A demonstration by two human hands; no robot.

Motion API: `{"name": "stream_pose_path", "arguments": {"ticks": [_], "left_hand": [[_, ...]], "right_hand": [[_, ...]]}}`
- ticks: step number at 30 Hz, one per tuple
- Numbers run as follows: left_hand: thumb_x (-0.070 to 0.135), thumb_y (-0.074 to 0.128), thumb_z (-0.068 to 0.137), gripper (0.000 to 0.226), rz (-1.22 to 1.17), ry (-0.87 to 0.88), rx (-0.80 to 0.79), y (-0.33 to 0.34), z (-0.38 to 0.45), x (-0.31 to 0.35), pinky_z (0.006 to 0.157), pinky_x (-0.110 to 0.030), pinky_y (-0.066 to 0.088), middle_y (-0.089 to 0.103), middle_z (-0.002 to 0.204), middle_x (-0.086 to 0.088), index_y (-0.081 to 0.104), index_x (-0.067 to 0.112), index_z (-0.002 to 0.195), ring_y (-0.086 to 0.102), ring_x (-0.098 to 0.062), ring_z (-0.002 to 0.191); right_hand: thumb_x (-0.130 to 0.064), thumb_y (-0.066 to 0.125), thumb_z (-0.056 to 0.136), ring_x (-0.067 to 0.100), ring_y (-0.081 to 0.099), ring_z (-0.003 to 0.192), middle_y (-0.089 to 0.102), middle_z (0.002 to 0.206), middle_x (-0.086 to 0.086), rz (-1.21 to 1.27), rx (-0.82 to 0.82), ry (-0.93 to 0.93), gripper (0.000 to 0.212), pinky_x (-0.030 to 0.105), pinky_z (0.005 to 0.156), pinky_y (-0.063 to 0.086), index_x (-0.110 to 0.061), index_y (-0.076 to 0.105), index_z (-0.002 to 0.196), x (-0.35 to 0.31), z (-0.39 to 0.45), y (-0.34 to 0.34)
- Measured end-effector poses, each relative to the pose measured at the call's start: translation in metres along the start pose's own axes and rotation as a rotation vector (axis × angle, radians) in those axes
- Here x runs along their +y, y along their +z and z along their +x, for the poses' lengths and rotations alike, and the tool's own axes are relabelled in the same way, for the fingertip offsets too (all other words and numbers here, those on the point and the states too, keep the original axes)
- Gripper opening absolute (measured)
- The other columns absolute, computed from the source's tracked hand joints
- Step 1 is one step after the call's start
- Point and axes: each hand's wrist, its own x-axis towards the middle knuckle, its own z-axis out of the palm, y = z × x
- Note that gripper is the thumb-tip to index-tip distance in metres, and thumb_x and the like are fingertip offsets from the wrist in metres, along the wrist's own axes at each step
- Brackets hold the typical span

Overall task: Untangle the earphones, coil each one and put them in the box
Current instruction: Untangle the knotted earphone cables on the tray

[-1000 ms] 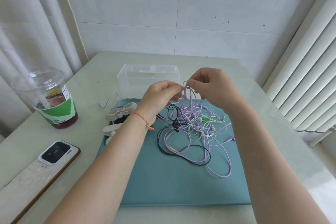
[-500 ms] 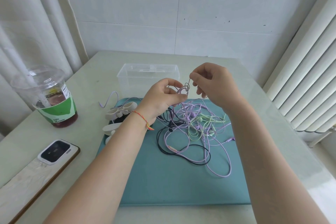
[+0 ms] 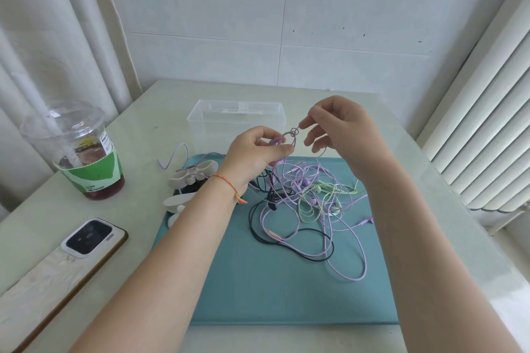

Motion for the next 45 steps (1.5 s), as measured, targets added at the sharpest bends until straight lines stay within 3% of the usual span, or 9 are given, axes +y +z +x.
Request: {"name": "stream_pose_path", "arguments": {"ticks": [6, 12, 16, 22, 28, 34, 38, 42, 45], "left_hand": [[0.036, 0.083, 0.064, 0.023, 0.018, 0.056, -0.037, 0.001, -0.001, 0.007, 0.082, -0.028, 0.051, 0.066, 0.099, -0.003, 0.073, 0.035, 0.084, 0.065, -0.017, 0.091], [0.018, 0.074, 0.084, 0.008, -0.028, 0.105, -0.025, 0.003, -0.005, 0.009, 0.069, -0.029, 0.048, 0.069, 0.073, 0.0, 0.071, 0.025, 0.082, 0.062, -0.012, 0.065], [0.016, 0.074, 0.085, 0.004, -0.05, 0.114, -0.015, 0.002, -0.005, 0.009, 0.074, -0.035, 0.052, 0.072, 0.074, -0.004, 0.072, 0.02, 0.083, 0.062, -0.018, 0.07], [0.016, 0.075, 0.083, 0.006, -0.042, 0.122, -0.006, 0.002, -0.008, 0.011, 0.063, -0.019, 0.049, 0.072, 0.075, -0.001, 0.073, 0.021, 0.082, 0.062, -0.008, 0.065], [0.013, 0.074, 0.084, 0.009, -0.071, 0.107, -0.019, 0.003, -0.007, 0.01, 0.067, -0.035, 0.051, 0.071, 0.074, -0.008, 0.074, 0.022, 0.081, 0.061, -0.021, 0.07], [0.013, 0.074, 0.084, 0.01, -0.067, 0.083, 0.047, 0.005, -0.008, 0.011, 0.056, -0.03, 0.057, 0.064, 0.069, -0.003, 0.074, 0.022, 0.079, 0.06, -0.014, 0.067], [0.013, 0.075, 0.083, 0.008, -0.034, 0.08, 0.059, 0.005, -0.008, 0.012, 0.054, -0.027, 0.055, 0.068, 0.065, -0.001, 0.073, 0.021, 0.081, 0.064, -0.016, 0.069], [0.02, 0.077, 0.08, 0.013, 0.079, 0.107, 0.125, 0.003, -0.004, 0.008, 0.06, -0.029, 0.047, 0.054, 0.059, 0.007, 0.073, 0.03, 0.072, 0.05, -0.011, 0.06], [0.018, 0.074, 0.082, 0.014, 0.06, 0.098, 0.12, 0.003, -0.005, 0.009, 0.063, -0.021, 0.047, 0.061, 0.057, 0.013, 0.072, 0.027, 0.072, 0.054, -0.002, 0.058]], "right_hand": [[-0.009, 0.045, 0.099, 0.027, 0.063, 0.061, 0.068, 0.08, 0.015, 0.155, -0.03, 0.068, 0.011, 0.036, 0.057, 0.054, -0.005, 0.051, 0.09, 0.001, 0.001, 0.003], [-0.002, 0.044, 0.095, 0.026, 0.06, 0.06, 0.066, 0.078, 0.015, 0.178, -0.069, 0.075, 0.014, 0.033, 0.057, 0.051, -0.004, 0.053, 0.085, -0.002, -0.001, 0.003], [0.002, 0.042, 0.087, 0.025, 0.056, 0.051, 0.064, 0.062, 0.013, 0.031, -0.068, 0.068, 0.02, 0.03, 0.051, 0.044, -0.005, 0.061, 0.083, -0.001, -0.001, -0.003], [-0.003, 0.065, 0.088, 0.027, 0.064, 0.052, 0.069, 0.069, 0.014, -0.201, -0.228, 0.048, 0.006, 0.034, 0.054, 0.055, -0.006, 0.07, 0.09, 0.003, -0.004, -0.004], [-0.007, 0.071, 0.085, 0.022, 0.07, 0.062, 0.072, 0.069, 0.009, -0.31, -0.169, -0.014, 0.002, 0.039, 0.067, 0.059, -0.008, 0.07, 0.086, 0.006, 0.0, -0.005], [-0.001, 0.062, 0.09, 0.021, 0.068, 0.069, 0.07, 0.081, 0.016, -0.06, -0.088, 0.03, 0.005, 0.035, 0.07, 0.06, 0.003, 0.064, 0.089, 0.007, 0.001, -0.005], [0.002, 0.051, 0.091, 0.019, 0.064, 0.065, 0.068, 0.082, 0.011, 0.22, -0.011, 0.122, 0.012, 0.028, 0.059, 0.054, -0.002, 0.059, 0.085, 0.007, 0.001, 0.001], [0.001, 0.053, 0.089, 0.015, 0.062, 0.065, 0.068, 0.076, 0.005, 0.22, 0.103, 0.12, 0.015, 0.025, 0.06, 0.05, -0.009, 0.061, 0.08, 0.013, 0.004, 0.003], [0.001, 0.059, 0.086, 0.016, 0.06, 0.069, 0.068, 0.076, 0.005, 0.112, 0.097, 0.102, 0.013, 0.029, 0.067, 0.052, -0.011, 0.063, 0.084, 0.016, 0.006, -0.001]]}}
